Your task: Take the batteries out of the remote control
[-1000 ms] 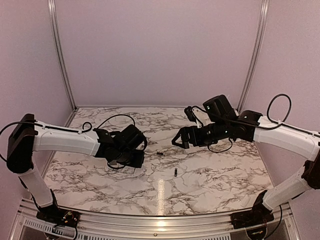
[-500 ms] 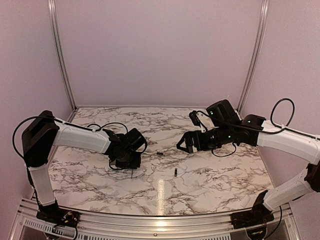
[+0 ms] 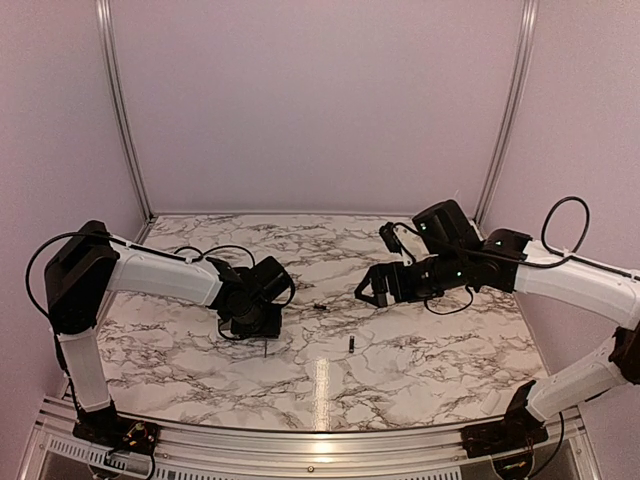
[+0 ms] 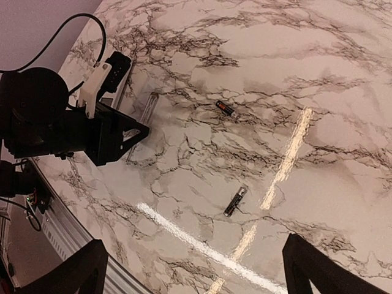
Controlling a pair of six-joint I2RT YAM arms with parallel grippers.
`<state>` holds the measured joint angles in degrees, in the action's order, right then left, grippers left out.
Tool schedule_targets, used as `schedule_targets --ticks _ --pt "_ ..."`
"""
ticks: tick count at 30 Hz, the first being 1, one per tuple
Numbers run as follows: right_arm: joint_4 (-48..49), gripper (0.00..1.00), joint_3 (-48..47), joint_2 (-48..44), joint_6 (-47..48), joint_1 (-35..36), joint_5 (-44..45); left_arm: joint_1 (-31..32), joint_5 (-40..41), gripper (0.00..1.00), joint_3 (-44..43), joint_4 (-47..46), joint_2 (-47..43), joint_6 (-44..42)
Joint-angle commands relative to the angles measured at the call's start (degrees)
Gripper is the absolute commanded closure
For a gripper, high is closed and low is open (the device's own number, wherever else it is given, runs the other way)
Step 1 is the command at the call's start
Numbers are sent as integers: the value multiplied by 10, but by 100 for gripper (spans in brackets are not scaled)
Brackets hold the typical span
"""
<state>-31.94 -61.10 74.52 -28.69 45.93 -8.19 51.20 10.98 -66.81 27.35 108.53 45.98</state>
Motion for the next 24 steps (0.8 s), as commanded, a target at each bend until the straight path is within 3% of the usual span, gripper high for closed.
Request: schedule_targets --ticks 1,7,17,24 --pt "-14 2 -13 -14 5 -2 22 -4 11 58 -19 8 -17 -13" --pt "-34 2 -57 -13 15 -2 66 -4 64 51 -14 13 -109 -40" --pt "5 2 -68 -51 30 -2 166 -6 157 2 -13 24 -268 -157" --pt "86 1 -15 -116 49 -2 229 -20 217 1 3 10 -357 -250"
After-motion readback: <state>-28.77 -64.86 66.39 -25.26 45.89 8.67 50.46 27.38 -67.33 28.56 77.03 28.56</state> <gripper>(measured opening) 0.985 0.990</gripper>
